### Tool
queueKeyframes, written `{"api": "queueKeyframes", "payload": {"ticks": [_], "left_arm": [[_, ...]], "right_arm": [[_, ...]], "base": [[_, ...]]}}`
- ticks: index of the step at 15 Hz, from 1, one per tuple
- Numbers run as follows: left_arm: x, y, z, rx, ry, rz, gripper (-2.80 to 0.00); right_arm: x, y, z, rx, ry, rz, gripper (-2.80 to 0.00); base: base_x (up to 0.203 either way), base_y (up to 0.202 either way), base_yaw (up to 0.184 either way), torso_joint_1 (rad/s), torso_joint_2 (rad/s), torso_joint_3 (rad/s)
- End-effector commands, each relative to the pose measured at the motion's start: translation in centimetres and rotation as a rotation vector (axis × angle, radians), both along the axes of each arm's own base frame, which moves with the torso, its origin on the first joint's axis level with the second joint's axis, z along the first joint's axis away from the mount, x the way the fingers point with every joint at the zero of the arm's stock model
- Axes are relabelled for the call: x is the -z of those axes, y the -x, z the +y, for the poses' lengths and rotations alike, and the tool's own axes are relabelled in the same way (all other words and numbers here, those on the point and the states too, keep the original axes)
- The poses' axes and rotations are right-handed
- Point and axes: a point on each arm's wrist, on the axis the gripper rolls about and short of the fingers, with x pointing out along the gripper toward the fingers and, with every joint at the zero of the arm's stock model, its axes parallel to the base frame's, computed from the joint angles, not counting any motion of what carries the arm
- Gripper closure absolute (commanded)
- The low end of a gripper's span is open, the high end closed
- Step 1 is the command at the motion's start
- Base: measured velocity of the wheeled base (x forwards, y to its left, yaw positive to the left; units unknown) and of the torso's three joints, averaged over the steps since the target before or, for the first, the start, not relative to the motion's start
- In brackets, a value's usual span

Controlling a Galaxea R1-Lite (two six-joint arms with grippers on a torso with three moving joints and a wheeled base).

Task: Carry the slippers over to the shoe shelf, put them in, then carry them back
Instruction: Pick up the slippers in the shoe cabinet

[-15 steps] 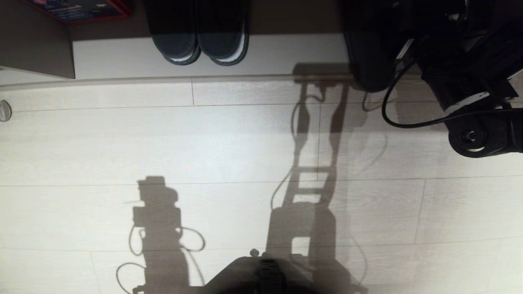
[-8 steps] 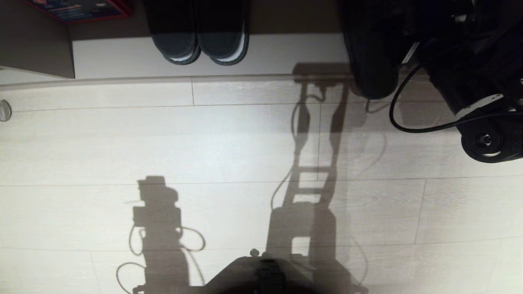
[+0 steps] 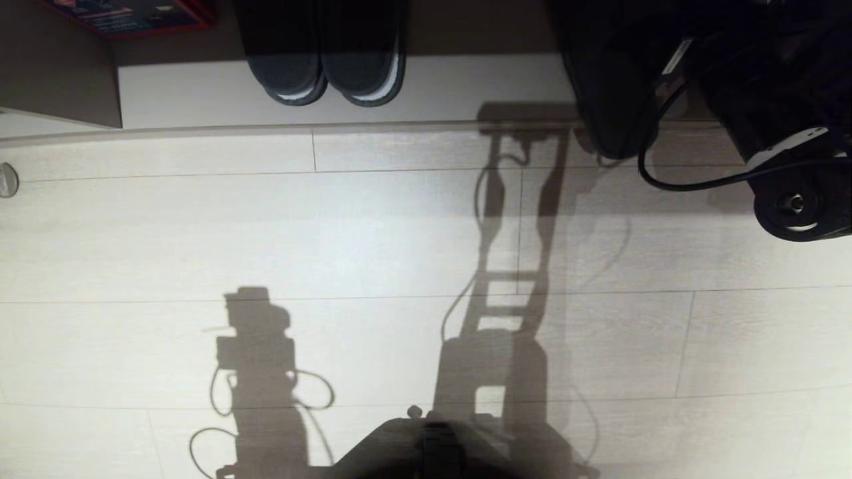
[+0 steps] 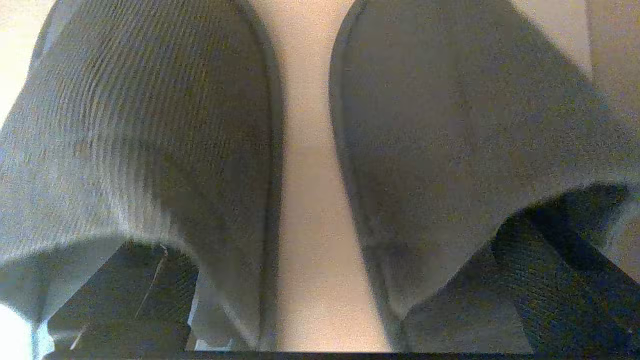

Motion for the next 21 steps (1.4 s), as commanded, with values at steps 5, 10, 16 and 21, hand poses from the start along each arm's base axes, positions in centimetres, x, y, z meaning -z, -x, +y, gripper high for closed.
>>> {"api": "queueKeyframes", "payload": {"ticks": [5,10,16,21], "left_arm": [[0.0,0.0,0.0,0.0,0.0,0.0,0.0],[0.0,0.0,0.0,-0.001,0.0,0.001,0.0],[0.0,0.0,0.0,0.0,-0.001,0.0,0.0],[0.0,0.0,0.0,0.0,-0.002,0.0,0.0]], "right_arm": [[0.3,-2.1,0.6,-0.018,-0.024,-0.017,-2.8],[0.4,-2.8,0.7,-0.06,-0.06,-0.034,0.0],[-0.3,-2.6,0.7,-0.061,-0.064,-0.066,0.0],[-1.3,-0.8,0.4,-0.058,-0.068,-0.085,0.0]], "base": [[0.0,0.0,0.0,0.0,0.0,0.0],[0.0,0.0,0.0,0.0,0.0,0.0],[0.0,0.0,0.0,0.0,0.0,0.0],[0.0,0.0,0.0,0.0,0.0,0.0]]}}
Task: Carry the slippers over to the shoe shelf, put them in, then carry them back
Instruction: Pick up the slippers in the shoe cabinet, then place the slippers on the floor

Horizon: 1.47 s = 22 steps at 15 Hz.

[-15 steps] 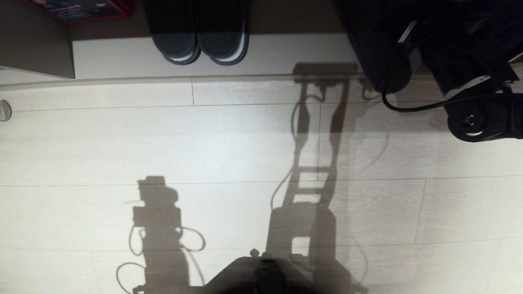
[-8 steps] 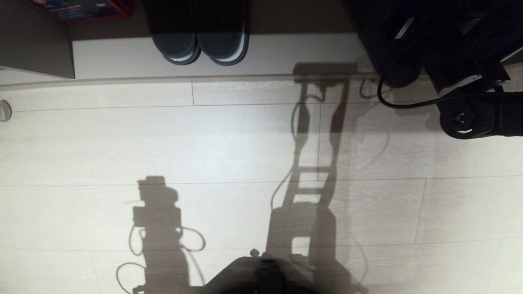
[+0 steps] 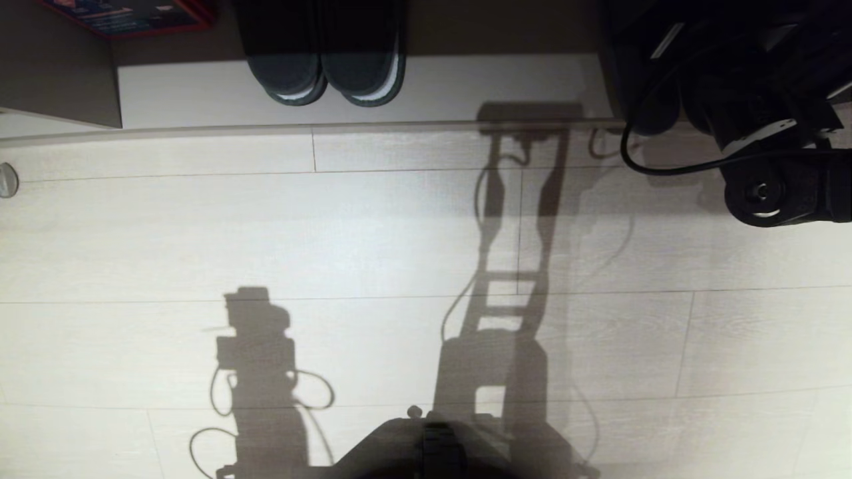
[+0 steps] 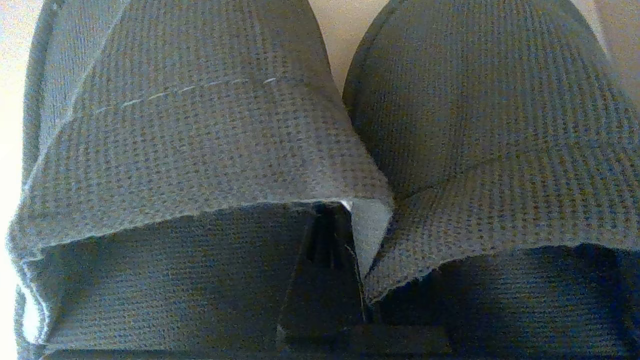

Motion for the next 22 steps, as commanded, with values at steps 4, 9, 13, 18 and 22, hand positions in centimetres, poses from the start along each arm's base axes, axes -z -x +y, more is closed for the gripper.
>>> {"api": "queueKeyframes", "payload": {"ticks": [4,9,13,18,22], "left_arm": [[0.0,0.0,0.0,0.0,0.0,-0.001,0.0],[0.0,0.0,0.0,0.0,0.001,-0.001,0.0],[0.0,0.0,0.0,0.0,0.004,0.0,0.0],[0.0,0.0,0.0,0.0,0.003,-0.001,0.0],[0.0,0.0,0.0,0.0,0.003,-0.001,0.0]], "right_arm": [[0.9,4.2,-0.4,-0.008,0.021,0.115,0.0],[3.5,9.9,-0.6,-0.037,0.049,0.269,0.0],[3.8,18.3,-1.3,-0.081,0.061,0.301,0.0],[8.1,27.3,-3.4,-0.107,0.073,0.42,0.0],[11.0,34.0,-5.3,-0.096,0.043,0.476,0.0]], "base": [[0.0,0.0,0.0,0.0,0.0,0.0],[0.0,0.0,0.0,0.0,0.0,0.0],[0.0,0.0,0.0,0.0,0.0,0.0],[0.0,0.0,0.0,0.0,0.0,0.0],[0.0,0.0,0.0,0.0,0.0,0.0]]}}
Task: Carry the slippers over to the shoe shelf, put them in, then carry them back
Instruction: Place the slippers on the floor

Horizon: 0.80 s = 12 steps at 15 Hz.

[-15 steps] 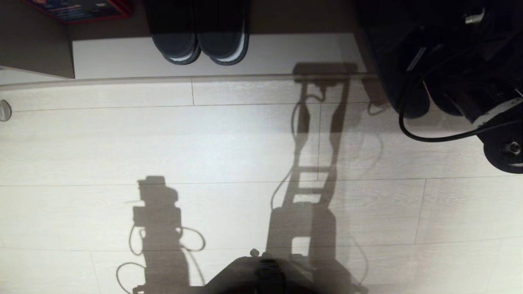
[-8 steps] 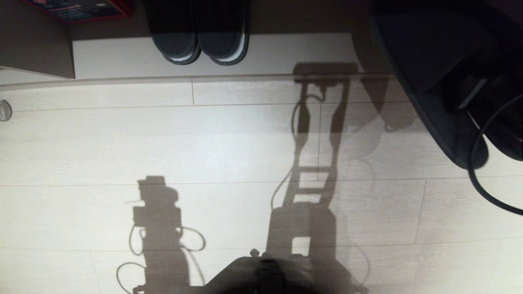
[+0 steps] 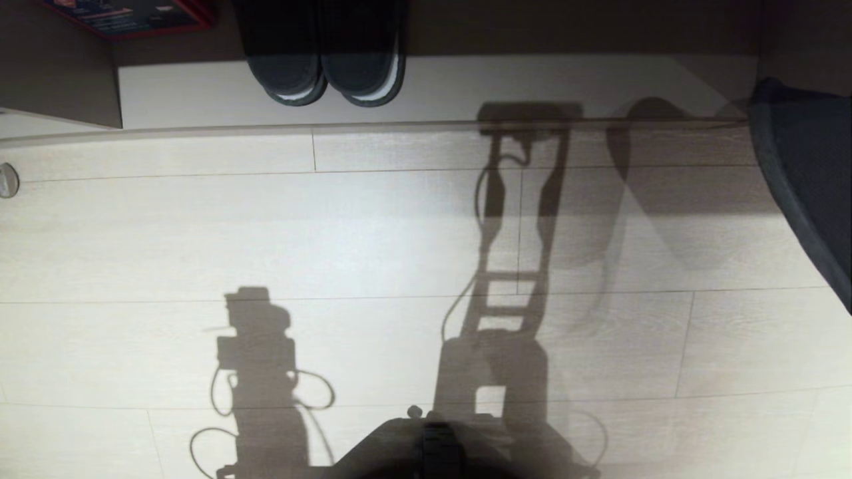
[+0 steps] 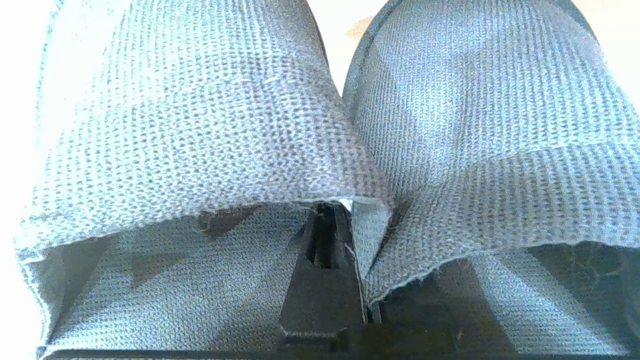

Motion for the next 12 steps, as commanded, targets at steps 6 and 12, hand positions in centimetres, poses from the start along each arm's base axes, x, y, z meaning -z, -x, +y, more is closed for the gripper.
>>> {"api": "queueKeyframes", "payload": {"ticks": [6,12], "left_arm": [[0.0,0.0,0.0,0.0,-0.002,0.0,0.0],[0.0,0.0,0.0,0.0,-0.003,-0.002,0.0]], "right_arm": [[4.6,8.1,-1.6,0.101,-0.014,-0.121,0.0],[9.0,10.5,-1.2,0.099,0.025,-0.094,0.0]], "base": [[0.0,0.0,0.0,0.0,0.0,0.0],[0.0,0.0,0.0,0.0,0.0,0.0]]}}
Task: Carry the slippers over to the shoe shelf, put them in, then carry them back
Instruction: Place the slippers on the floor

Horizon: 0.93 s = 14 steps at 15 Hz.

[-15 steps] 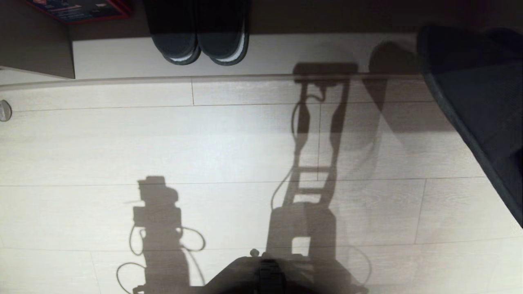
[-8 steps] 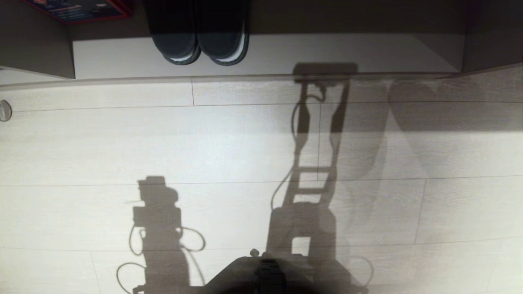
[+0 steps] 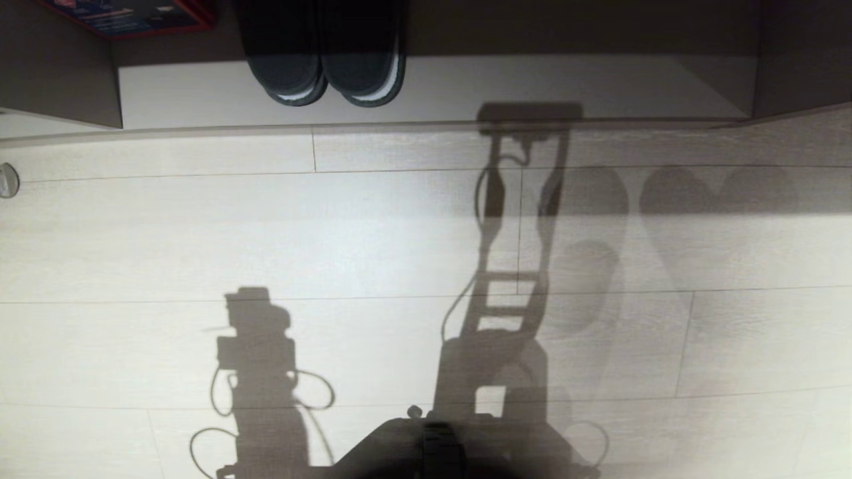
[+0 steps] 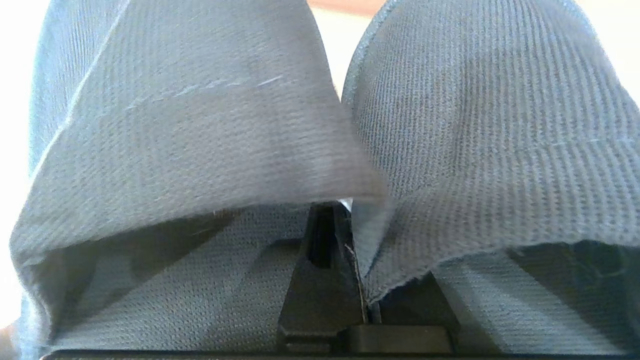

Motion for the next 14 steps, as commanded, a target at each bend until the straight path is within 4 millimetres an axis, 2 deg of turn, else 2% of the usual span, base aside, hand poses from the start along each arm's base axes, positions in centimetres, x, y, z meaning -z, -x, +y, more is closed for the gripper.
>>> {"api": "queueKeyframes", "payload": {"ticks": [1,3,5,8,11,14], "left_arm": [[0.0,0.0,0.0,-0.001,-0.001,-0.001,0.0],[0.0,0.0,0.0,-0.001,0.0,-0.001,0.0],[0.0,0.0,0.0,-0.001,0.002,-0.002,0.0],[0.0,0.0,0.0,-0.001,0.002,-0.001,0.0],[0.0,0.0,0.0,-0.001,0.006,0.0,0.0],[0.0,0.0,0.0,-0.001,0.008,0.0,0.0]], "right_arm": [[3.3,0.7,0.0,-0.012,0.007,0.025,0.0],[6.9,-0.6,0.1,-0.01,0.009,0.137,0.0],[9.3,-1.5,0.0,0.052,0.003,0.189,0.0],[10.4,-1.6,-0.1,0.087,-0.035,0.298,0.0],[10.4,-1.6,-0.1,0.088,-0.062,0.293,0.0],[10.3,-1.6,-0.1,0.085,-0.083,0.293,0.0]], "base": [[0.0,0.0,0.0,0.0,0.0,0.0],[0.0,0.0,0.0,0.0,0.0,0.0],[0.0,0.0,0.0,0.0,0.0,0.0],[0.0,0.0,0.0,0.0,0.0,0.0],[0.0,0.0,0.0,0.002,0.0,0.012],[0.0,0.0,0.0,0.003,0.0,0.168]]}}
